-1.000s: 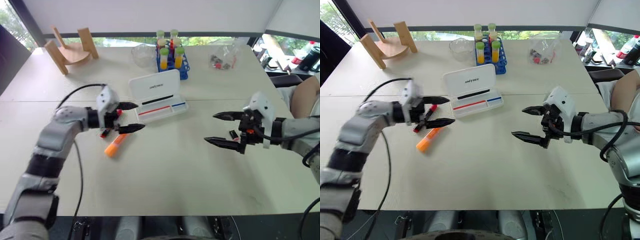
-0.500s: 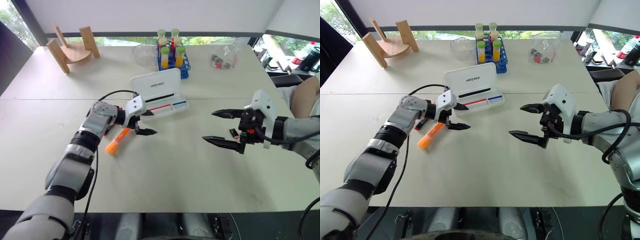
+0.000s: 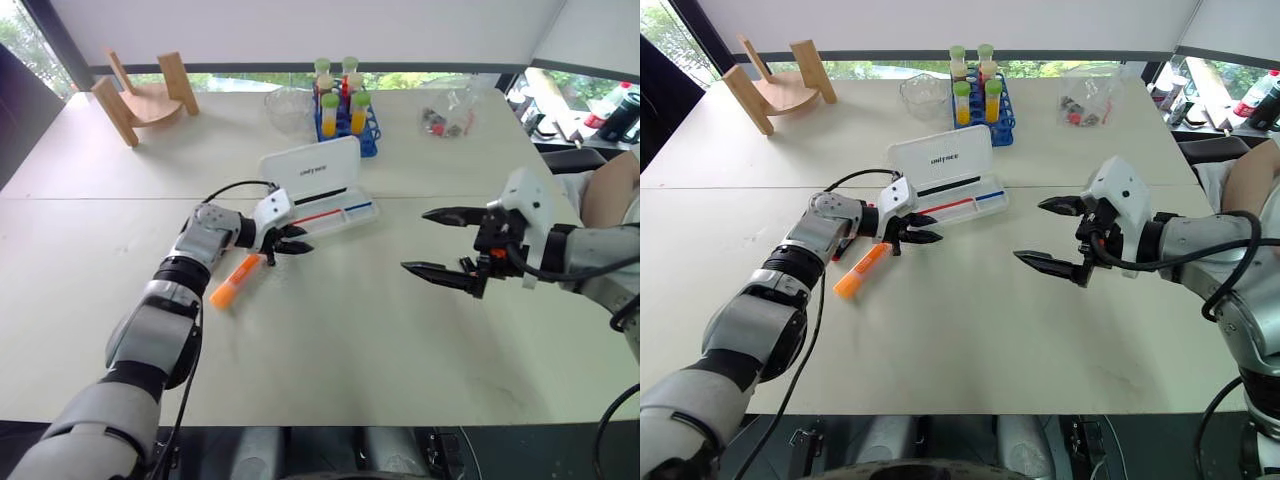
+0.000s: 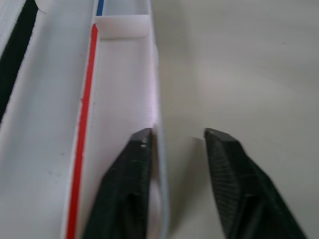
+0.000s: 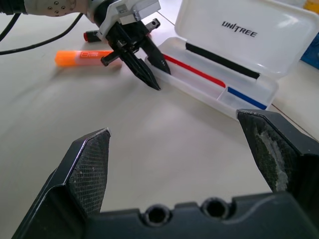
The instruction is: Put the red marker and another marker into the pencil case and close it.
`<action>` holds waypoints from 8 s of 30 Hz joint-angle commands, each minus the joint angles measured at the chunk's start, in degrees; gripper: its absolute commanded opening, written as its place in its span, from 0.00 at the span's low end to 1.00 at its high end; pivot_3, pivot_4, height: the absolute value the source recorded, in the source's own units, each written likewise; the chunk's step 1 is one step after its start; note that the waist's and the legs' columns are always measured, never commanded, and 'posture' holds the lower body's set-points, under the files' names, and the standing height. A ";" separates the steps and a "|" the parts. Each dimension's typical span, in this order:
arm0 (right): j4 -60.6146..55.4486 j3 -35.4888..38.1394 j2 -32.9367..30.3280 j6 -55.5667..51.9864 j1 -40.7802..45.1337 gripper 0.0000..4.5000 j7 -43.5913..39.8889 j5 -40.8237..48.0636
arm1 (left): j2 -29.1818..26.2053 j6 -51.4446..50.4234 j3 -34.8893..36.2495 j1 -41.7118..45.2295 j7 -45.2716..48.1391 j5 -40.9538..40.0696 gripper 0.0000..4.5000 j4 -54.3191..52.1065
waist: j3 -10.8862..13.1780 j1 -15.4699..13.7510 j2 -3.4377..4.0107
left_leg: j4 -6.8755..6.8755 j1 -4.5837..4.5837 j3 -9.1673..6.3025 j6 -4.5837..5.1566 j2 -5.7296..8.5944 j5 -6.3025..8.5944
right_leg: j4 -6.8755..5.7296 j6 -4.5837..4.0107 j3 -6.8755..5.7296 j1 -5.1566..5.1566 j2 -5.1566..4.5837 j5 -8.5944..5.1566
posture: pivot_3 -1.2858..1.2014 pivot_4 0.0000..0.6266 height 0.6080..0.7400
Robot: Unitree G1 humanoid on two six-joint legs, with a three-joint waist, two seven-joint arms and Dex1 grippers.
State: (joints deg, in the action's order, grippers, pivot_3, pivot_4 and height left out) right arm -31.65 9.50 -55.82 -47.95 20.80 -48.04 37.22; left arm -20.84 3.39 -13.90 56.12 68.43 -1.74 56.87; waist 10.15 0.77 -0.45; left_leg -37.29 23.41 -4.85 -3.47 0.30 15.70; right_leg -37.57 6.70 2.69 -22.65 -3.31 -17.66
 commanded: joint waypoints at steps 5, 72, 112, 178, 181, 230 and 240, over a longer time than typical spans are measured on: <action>0.96 0.11 0.09 0.74 3.05 1.00 0.16 0.17 | 0.18 -1.61 0.11 -1.30 5.99 -0.50 0.01 -7.20 | -0.01 -0.03 0.01 | -0.04 0.01 0.00 -0.01 0.01 0.00 | -0.04 0.00 0.00 0.00 -0.01 0.00 | 0.52 0.24 1.00; 4.43 -4.17 1.70 2.25 8.05 1.00 -6.86 1.31 | -10.49 -33.06 21.12 -32.70 -36.41 -8.62 0.94 -46.23 | 0.04 -0.10 0.08 | -0.61 -0.08 -0.02 0.03 -0.06 -0.04 | -0.59 -0.03 0.09 0.08 0.03 0.01 | 0.52 0.24 1.00; -2.24 9.29 -3.35 -0.46 -2.02 1.00 -8.47 13.06 | -6.40 -21.54 -7.91 -8.36 -3.37 -7.55 0.30 -40.35 | 0.09 -0.01 0.07 | -0.61 -0.02 0.05 0.12 -0.04 0.00 | -0.57 -0.03 0.14 0.00 0.08 0.00 | 0.52 0.24 1.00; -0.02 5.61 -3.84 2.75 -0.26 1.00 -7.17 9.16 | -13.63 -20.27 -7.43 -20.14 -1.01 -9.82 0.20 -53.99 | 0.08 0.02 0.21 | -0.63 -0.08 0.07 0.11 0.00 0.00 | -0.49 0.05 0.13 0.14 0.01 0.05 | 0.52 0.24 1.00; -0.92 6.53 -3.86 2.20 -1.17 1.00 -6.58 9.62 | -12.71 -18.06 -8.17 -19.15 -0.45 -7.77 0.43 -51.25 | 0.08 -0.05 0.21 | -0.64 -0.08 0.06 0.11 0.00 0.00 | -0.49 0.05 0.13 0.15 0.01 0.05 | 0.52 0.24 1.00; 19.03 -3.50 8.48 -0.86 -2.99 0.00 3.22 -9.64 | -29.95 -43.06 34.35 -46.41 -6.28 -44.45 1.00 -83.11 | 0.15 0.33 0.33 | -0.60 -0.31 0.09 0.09 -0.05 -0.01 | -0.51 0.03 0.17 0.35 -0.01 0.05 | 0.52 0.24 1.00; 21.10 -22.87 8.30 13.87 9.88 0.00 -15.75 -17.18 | -31.72 -44.08 32.77 -45.73 -5.32 -46.09 1.00 -83.69 | 0.26 1.08 0.40 | -0.57 -0.30 0.07 0.09 -0.09 -0.01 | -0.49 0.03 0.17 0.32 0.02 0.05 | 0.52 0.24 1.00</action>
State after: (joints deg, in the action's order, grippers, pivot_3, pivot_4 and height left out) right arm -12.09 -11.80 -47.50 -37.22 29.39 -61.72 22.47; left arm -51.81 -40.99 18.69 9.72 63.36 -46.94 -25.65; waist 10.41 1.85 -0.05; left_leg -37.86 23.12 -4.77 -3.38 0.21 15.70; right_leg -38.06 6.73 2.86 -22.34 -3.31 -17.61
